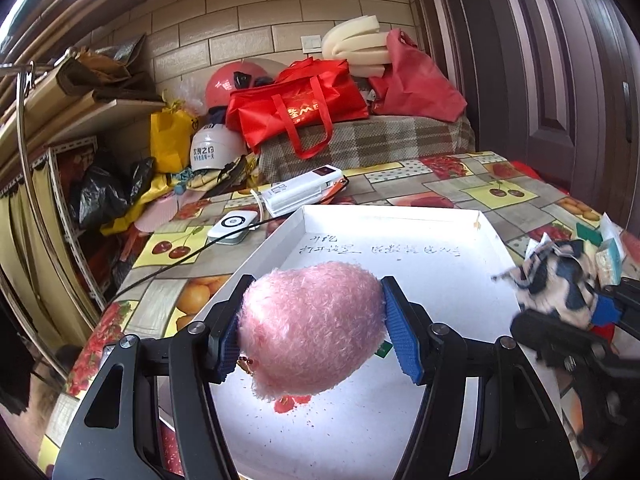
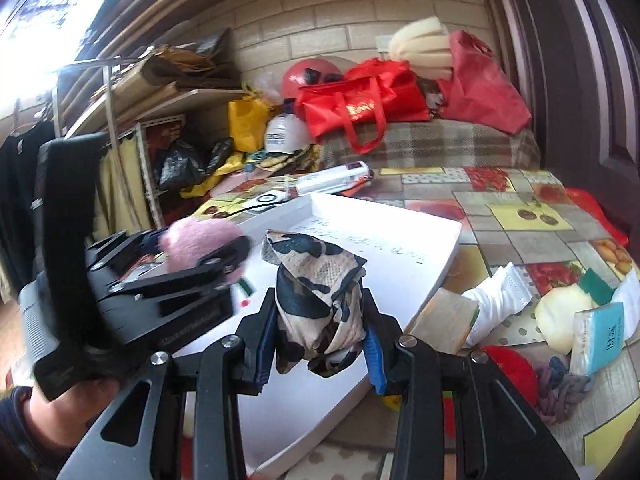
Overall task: Organize soft objects
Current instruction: 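Carry the pink ball and cow-print cloth over the white box with both tools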
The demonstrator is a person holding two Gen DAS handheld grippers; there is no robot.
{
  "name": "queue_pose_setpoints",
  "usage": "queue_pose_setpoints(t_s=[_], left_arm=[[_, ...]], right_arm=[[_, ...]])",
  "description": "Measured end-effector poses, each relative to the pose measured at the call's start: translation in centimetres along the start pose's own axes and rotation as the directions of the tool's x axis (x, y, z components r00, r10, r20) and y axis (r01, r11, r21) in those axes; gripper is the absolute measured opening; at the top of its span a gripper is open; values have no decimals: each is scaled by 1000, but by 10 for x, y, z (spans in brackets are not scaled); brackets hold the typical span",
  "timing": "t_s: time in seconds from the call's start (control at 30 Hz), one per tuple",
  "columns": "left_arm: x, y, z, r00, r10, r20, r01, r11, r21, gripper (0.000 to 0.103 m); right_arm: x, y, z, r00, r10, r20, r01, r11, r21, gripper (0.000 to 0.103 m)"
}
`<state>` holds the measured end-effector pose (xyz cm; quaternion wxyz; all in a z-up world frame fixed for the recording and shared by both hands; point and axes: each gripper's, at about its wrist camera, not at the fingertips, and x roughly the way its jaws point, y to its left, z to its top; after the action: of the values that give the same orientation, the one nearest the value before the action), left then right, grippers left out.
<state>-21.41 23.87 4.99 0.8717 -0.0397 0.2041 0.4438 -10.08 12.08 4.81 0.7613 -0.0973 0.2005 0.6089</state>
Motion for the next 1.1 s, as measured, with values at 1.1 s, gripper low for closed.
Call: queue_pose_setpoints(t_s=[1.1], left_arm=[[41,8,4,985,0,-175,-8,999,-46,63]], right_arm=[[54,0,20,992,-90,-84,86,995,-59,46]])
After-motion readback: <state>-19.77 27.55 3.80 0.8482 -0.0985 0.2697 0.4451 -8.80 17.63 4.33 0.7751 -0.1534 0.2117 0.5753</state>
